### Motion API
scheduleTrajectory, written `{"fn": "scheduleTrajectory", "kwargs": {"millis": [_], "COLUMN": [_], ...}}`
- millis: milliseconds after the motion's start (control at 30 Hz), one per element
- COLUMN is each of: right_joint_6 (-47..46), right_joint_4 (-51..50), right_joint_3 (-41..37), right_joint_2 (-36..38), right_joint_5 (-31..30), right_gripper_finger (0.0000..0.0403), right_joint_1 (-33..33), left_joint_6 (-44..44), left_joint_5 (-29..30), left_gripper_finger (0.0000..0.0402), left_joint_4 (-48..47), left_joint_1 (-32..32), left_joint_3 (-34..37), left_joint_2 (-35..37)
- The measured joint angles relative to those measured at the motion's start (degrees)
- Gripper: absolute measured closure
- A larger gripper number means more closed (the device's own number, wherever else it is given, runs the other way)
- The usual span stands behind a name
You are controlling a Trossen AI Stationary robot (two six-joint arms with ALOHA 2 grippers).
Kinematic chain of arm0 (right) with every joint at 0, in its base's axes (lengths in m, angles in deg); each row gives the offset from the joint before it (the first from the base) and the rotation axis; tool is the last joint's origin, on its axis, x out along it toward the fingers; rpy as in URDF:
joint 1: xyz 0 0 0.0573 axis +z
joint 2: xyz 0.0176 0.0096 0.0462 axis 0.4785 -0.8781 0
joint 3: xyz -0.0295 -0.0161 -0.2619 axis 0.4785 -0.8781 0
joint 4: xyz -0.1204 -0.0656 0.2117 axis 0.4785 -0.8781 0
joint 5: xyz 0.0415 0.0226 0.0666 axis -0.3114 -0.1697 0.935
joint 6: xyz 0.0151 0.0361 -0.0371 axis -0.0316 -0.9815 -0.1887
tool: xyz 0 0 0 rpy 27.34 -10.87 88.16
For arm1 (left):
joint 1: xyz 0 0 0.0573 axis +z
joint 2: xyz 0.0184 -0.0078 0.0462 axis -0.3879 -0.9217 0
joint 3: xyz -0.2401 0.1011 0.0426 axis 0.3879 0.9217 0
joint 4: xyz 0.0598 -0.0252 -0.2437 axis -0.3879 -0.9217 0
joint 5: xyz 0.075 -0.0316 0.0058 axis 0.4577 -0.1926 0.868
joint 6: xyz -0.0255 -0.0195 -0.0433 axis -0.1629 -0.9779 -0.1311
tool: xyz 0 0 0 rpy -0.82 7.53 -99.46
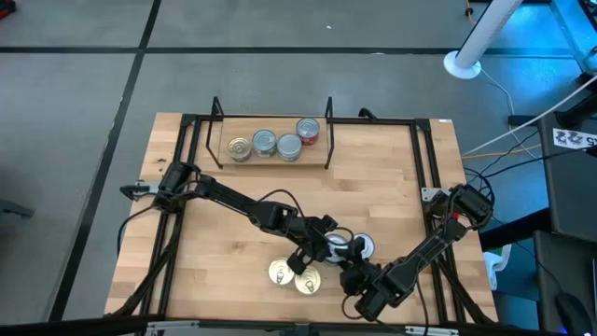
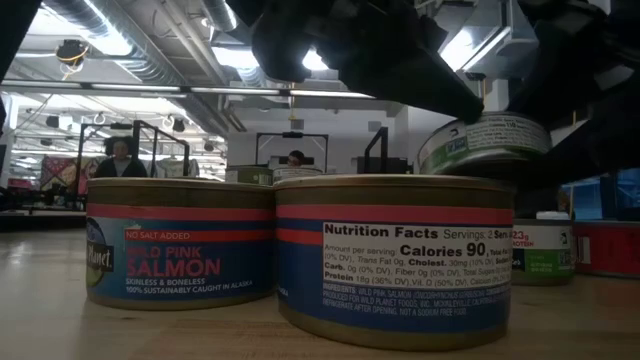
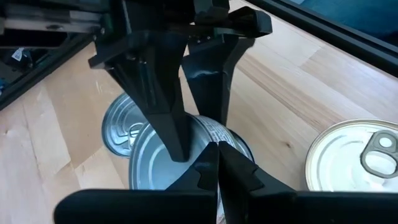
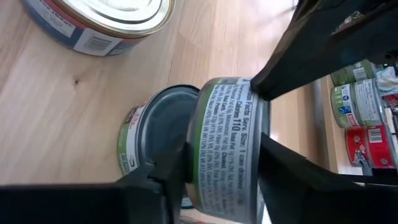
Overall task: Stack canned seafood by type on shelf
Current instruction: Stack the green white tuna can on top of the other green white tuna can on the shelf
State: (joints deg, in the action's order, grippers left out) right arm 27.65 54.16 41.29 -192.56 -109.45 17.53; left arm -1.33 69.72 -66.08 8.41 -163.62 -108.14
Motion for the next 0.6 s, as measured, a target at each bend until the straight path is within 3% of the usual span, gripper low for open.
{"fn": "scheduleTrajectory", "kwargs": {"millis": [100,233,600], "right_joint_6": [0.1,0.0,-0.3], "right_joint_4": [-0.2,-0.3,-1.5], "right_joint_3": [0.0,0.0,0.0], "right_joint_2": [0.0,0.0,1.3], "right_joint_5": [-0.5,-0.8,-2.6], "right_gripper_finger": [0.0263,0.0267,0.0263], "right_joint_1": [0.1,0.1,-0.1], "left_joint_6": [0.0,0.2,2.1], "left_joint_5": [0.0,0.8,17.8], "left_gripper_finger": [0.0401,0.0400,0.0310], "left_joint_4": [0.1,0.4,0.3], "left_joint_1": [0.0,-0.2,-3.5], "left_joint_3": [0.0,0.0,-0.2], "left_joint_2": [0.0,0.0,5.1]}}
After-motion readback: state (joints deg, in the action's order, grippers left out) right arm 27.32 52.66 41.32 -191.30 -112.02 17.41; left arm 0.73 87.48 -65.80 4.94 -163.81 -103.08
